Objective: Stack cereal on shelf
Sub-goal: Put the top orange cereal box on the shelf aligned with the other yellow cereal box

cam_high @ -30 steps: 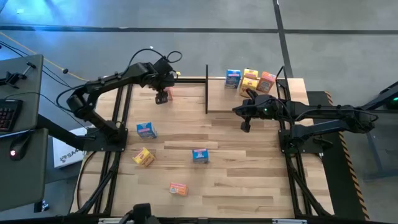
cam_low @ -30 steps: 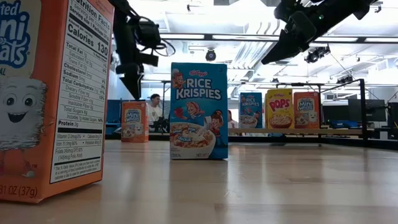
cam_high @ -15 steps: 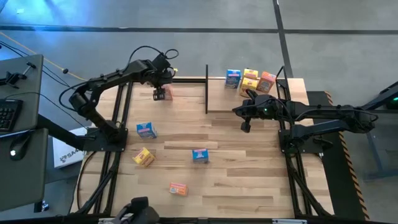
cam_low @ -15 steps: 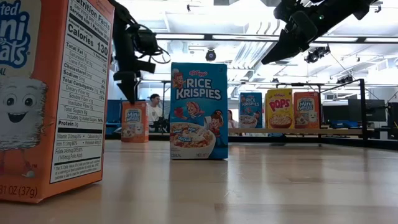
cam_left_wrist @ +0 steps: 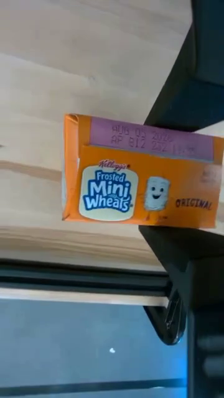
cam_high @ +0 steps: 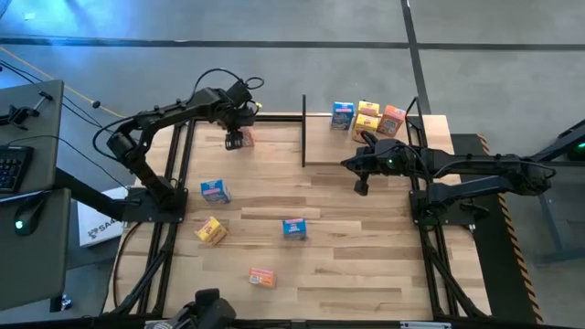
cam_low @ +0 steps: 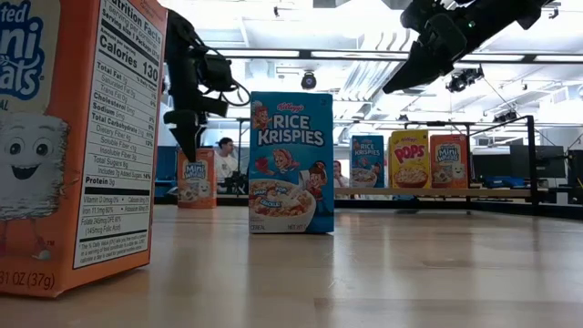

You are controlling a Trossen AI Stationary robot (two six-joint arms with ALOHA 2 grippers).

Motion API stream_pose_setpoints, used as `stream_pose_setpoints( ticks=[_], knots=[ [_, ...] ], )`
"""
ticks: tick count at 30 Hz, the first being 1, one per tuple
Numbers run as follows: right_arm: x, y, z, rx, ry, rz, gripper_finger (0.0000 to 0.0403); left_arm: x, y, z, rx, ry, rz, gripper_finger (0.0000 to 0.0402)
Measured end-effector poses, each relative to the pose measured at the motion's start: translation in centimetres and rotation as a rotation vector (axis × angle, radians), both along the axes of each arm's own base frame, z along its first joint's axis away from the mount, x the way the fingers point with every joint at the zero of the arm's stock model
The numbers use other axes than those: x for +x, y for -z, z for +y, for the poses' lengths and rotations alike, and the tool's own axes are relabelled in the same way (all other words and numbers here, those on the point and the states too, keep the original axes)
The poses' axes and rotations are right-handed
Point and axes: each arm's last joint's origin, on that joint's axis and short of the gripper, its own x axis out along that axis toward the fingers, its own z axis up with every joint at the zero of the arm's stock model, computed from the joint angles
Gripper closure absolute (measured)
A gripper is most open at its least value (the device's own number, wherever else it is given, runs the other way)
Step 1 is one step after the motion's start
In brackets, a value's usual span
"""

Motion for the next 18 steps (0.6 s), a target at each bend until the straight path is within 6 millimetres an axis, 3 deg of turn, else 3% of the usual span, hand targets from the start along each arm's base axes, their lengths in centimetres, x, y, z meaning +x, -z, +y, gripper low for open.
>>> stream_pose_setpoints(
  ticks=[6, 10, 14, 18],
  knots=[
    [0.0, 0.0, 0.0, 0.004, -0.001, -0.001, 0.0403, -0.1, -0.1, -0.3, -0.012, 0.003, 0.011, 0.0251],
    [0.0, 0.0, 0.0, 0.021, 0.004, -0.004, 0.0403, -0.3, -1.7, -1.4, 0.014, 0.021, -0.024, 0.0268],
    [0.0, 0.0, 0.2, 0.05, -0.003, -0.009, 0.0403, -0.1, -3.9, -4.0, -0.023, 0.038, -0.127, 0.027],
    [0.1, 0.0, 1.1, 0.058, -0.036, -0.011, 0.0403, 1.4, -4.5, -7.8, -0.126, 0.049, -0.169, 0.0271]
  ],
)
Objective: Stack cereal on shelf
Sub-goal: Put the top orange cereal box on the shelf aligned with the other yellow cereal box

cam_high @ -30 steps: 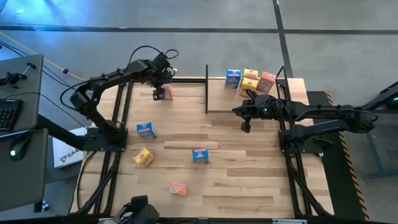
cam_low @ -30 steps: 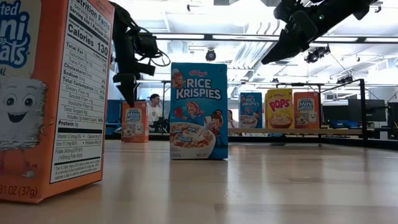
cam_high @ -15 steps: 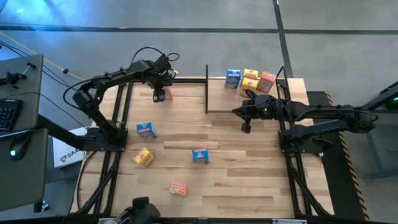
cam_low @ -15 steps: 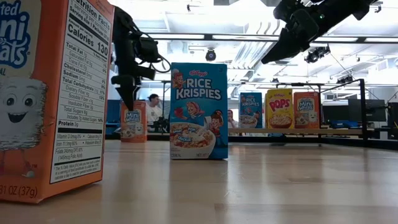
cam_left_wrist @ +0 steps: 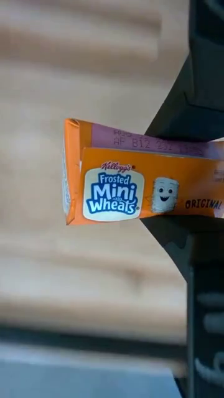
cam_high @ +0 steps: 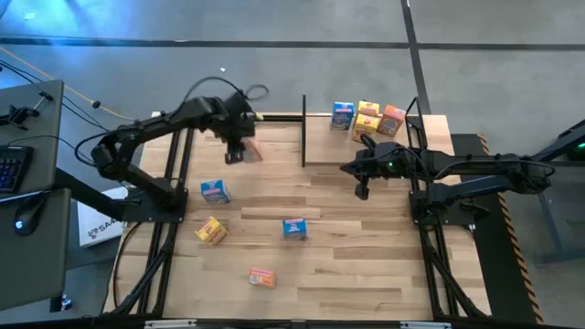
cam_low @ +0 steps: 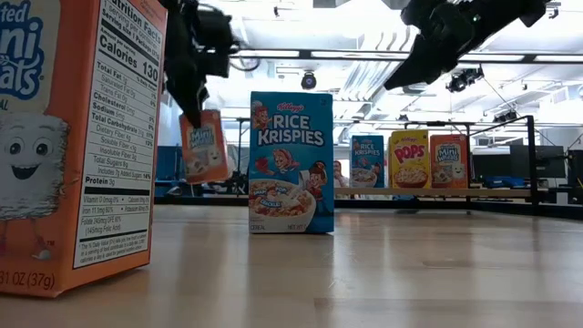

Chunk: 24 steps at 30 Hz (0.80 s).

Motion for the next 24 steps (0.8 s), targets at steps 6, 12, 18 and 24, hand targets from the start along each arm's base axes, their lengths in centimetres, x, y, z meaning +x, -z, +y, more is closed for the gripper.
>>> stream_pose_setpoints(
  ticks=[6, 12, 18, 24],
  knots=[
    [0.2, 0.0, 2.4, -0.015, -0.004, -0.011, 0.0403, 3.6, -0.3, -6.1, -0.036, 0.093, -0.092, 0.0271],
    [0.9, 0.1, 5.0, -0.016, -0.009, -0.053, 0.0403, 6.0, -0.3, -9.7, -0.087, 0.076, -0.163, 0.0271],
    [2.9, 1.2, 6.8, -0.031, -0.041, -0.083, 0.0403, 9.8, 0.5, -10.5, -0.088, 0.106, -0.196, 0.0271],
    [5.1, 3.0, 7.7, -0.058, -0.046, -0.109, 0.0403, 13.3, 2.1, -10.1, -0.089, 0.117, -0.162, 0.0271]
  ],
)
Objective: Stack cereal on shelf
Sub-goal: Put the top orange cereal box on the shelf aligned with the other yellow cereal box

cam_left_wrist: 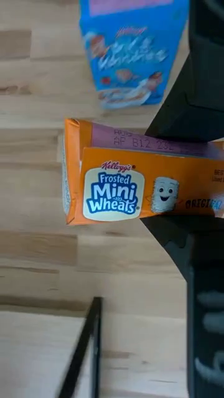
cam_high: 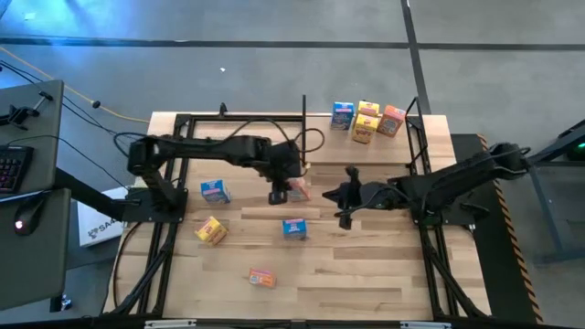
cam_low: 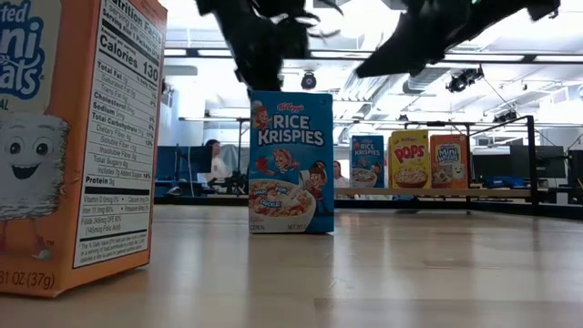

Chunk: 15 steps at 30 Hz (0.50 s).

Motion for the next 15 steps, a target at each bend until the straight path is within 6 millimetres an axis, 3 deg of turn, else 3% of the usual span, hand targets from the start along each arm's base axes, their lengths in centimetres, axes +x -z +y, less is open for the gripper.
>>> stream_pose_setpoints(
  ticks=[6, 15],
  knots=[
    [0.7, 3.2, 0.2, 0.02, -0.037, -0.058, 0.0403, 1.9, 2.4, 0.2, 0.001, 0.017, 0.062, 0.0271],
    [0.3, 3.8, -0.4, 0.053, -0.01, -0.112, 0.0403, 2.2, 2.7, 0.0, 0.01, 0.039, 0.059, 0.0255]
  ],
)
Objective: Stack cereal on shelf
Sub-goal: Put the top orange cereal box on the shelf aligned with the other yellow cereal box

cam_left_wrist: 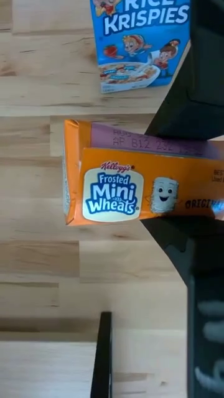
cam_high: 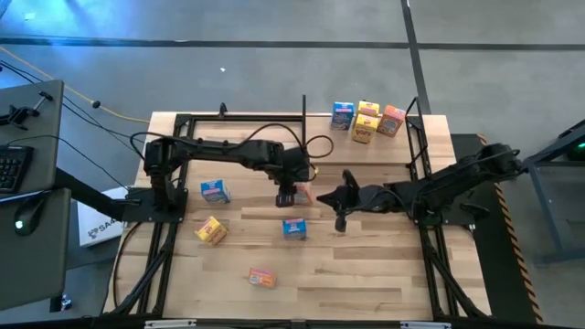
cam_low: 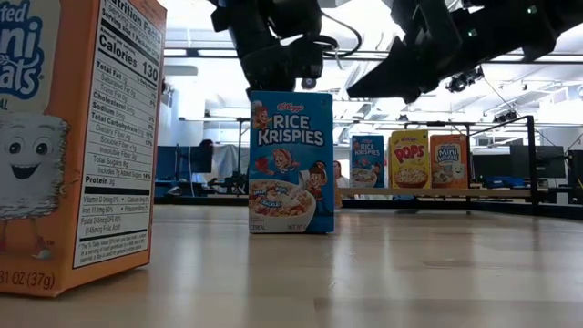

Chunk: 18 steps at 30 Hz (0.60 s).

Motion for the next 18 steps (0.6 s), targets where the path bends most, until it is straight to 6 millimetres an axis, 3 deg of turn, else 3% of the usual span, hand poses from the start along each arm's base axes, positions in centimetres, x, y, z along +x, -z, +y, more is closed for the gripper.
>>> stream_pose_setpoints(
  ticks=[11, 18],
  knots=[
    [0.1, 0.2, -1.0, 0.036, 0.056, 0.012, 0.0397, 0.1, 0.1, -0.7, -0.011, -0.017, 0.003, 0.0238],
    [0.1, 0.3, -1.4, 0.059, 0.071, 0.02, 0.0327, 0.2, 0.2, -1.4, 0.029, 0.008, 0.009, 0.0176]
  ],
)
